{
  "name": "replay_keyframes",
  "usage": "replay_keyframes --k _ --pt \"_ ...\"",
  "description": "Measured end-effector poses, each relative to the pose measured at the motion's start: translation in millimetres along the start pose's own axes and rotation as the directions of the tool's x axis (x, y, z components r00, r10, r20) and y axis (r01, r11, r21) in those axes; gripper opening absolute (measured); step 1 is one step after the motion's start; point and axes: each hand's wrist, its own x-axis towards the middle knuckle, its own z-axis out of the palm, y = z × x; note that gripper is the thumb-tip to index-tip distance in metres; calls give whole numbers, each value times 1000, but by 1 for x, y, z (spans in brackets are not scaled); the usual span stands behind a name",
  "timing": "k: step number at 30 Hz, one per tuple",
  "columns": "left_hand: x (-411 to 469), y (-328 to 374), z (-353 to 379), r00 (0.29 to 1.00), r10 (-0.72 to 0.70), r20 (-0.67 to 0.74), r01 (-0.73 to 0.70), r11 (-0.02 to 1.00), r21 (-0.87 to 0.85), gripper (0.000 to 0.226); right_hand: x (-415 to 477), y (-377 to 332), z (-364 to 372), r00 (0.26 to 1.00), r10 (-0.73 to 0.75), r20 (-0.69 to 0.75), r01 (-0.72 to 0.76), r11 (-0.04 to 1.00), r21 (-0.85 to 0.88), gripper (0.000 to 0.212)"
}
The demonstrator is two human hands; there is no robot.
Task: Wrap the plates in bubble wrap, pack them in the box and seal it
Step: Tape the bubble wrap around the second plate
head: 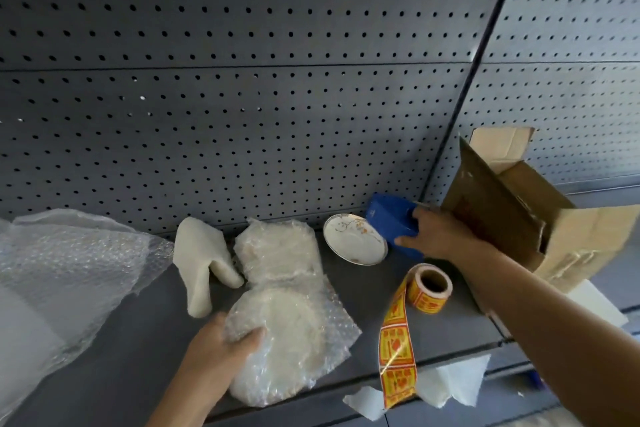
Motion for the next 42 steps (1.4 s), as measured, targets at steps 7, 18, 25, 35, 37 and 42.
replay_keyframes --k 7,18,25,35,37,42 --pt "5 1 -2 1000 22 -1 -22 1000 18 40 4 -4 16 998 48 -28 -47 998 34 47" --pt "0 2 -10 997 74 -35 -74 997 -12 47 -62 -12 -67 994 -19 -109 54 942 331 42" --pt "3 8 -17 990 116 -79 -120 992 -47 42 -119 -28 -99 969 -226 -103 219 580 784 21" --pt "8 22 -33 981 191 -38 -189 981 37 45 -157 -101 -22 717 -670 193 -110 164 980 64" --pt "8 18 -35 979 204 -31 -203 979 15 35 -155 -116 -2 697 -680 229 -98 226 969 59" --pt "5 4 -42 983 185 10 -179 962 -205 13 -145 -128 32 718 -640 275 -154 239 959 44"
